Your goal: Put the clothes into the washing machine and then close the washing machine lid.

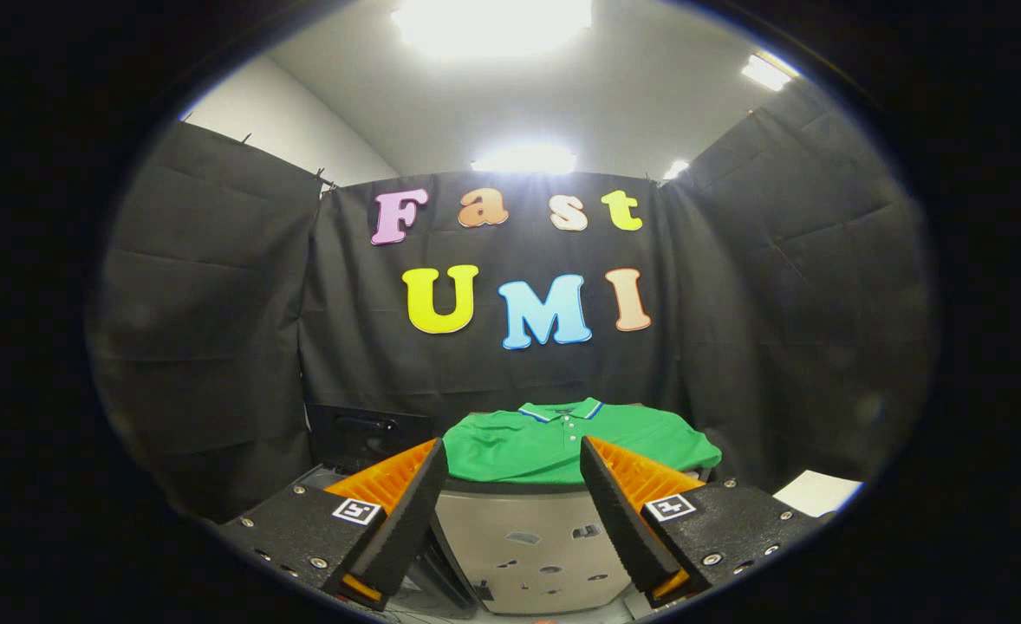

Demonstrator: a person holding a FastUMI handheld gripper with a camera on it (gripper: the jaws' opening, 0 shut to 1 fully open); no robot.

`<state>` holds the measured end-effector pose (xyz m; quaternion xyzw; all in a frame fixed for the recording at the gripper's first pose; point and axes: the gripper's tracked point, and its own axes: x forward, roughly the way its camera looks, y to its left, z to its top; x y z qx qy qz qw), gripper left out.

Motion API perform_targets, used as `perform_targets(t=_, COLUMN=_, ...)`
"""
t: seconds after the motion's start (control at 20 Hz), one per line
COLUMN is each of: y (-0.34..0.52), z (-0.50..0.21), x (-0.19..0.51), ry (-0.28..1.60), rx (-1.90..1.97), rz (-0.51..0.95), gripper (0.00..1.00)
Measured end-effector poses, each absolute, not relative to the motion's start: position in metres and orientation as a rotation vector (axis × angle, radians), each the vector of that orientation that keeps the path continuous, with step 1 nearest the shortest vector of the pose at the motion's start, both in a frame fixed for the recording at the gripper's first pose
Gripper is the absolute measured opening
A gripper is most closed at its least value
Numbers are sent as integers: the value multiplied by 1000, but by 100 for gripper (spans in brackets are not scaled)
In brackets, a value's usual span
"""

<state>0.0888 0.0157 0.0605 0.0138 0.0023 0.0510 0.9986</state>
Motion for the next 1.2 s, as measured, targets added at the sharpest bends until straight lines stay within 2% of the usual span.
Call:
perform_targets(t=0.75, y=-23, z=77, x=237, ry=160, rx=34, rz=101, gripper=95)
perform_targets(t=1.2, y=-24, z=54, x=309, ry=320, rx=-27, rz=124, gripper=95)
